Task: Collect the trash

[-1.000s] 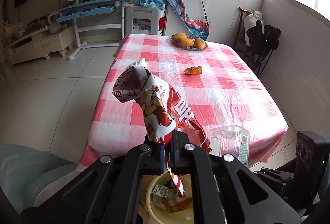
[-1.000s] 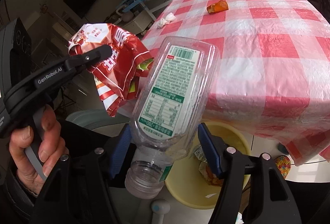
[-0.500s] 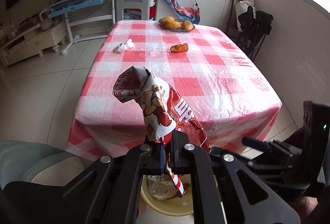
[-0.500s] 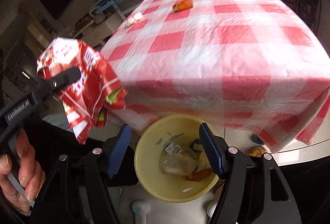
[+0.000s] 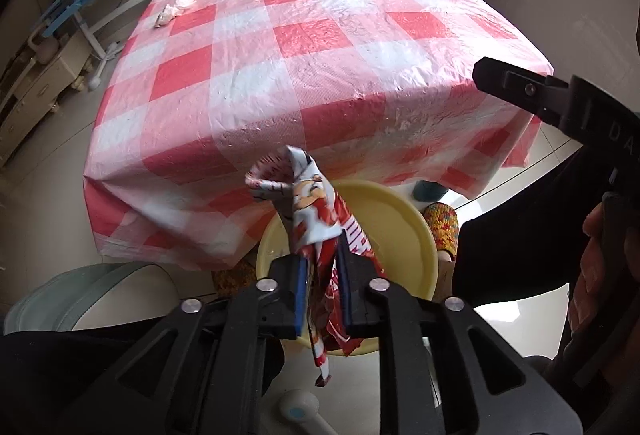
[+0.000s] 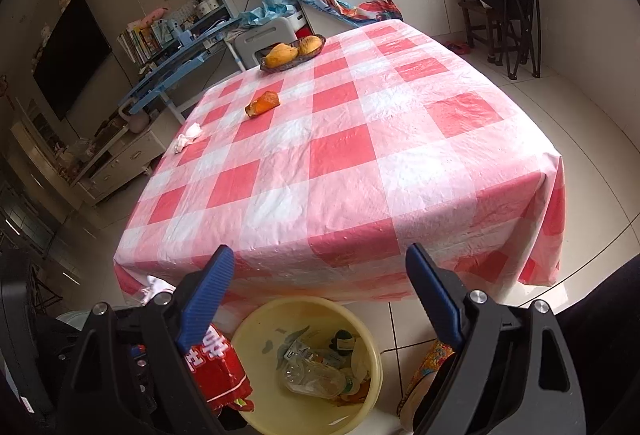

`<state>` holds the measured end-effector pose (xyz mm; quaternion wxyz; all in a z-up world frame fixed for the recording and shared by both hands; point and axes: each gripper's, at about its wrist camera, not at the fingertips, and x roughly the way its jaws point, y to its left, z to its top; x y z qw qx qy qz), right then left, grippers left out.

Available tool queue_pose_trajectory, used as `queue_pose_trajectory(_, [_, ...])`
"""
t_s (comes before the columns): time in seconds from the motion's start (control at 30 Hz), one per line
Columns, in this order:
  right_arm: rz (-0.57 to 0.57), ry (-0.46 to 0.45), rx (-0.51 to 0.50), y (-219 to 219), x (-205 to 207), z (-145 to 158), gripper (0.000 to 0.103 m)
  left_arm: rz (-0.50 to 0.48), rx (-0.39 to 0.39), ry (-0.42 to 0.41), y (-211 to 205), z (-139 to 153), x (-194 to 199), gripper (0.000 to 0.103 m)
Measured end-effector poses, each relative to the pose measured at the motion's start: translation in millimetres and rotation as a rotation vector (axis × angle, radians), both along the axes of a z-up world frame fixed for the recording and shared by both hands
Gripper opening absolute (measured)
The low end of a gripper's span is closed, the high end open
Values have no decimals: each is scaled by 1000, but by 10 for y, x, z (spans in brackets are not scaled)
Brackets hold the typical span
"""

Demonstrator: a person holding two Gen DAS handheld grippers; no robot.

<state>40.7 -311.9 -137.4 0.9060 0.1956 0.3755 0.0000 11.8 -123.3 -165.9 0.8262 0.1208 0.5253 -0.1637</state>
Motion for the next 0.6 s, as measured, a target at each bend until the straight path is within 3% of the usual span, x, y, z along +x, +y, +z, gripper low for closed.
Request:
queue_pose_trajectory(0.07, [0,-1,-9,15,-26,10,84,24,-22,-26,48,77,17,46])
queue_pose_trajectory(0.27, [-3,3,-44,42,-27,-3,85,113,-137,-154,235,396,40,70])
queue_pose_trajectory(0.4, [4,8,-72,76,-17,-17,86,206,-186,-250,401,568,61,82])
queue_pose_trajectory(0.6, [19,17,-105,135,-4,-42,86,351,-231,-317,653,686,114,88])
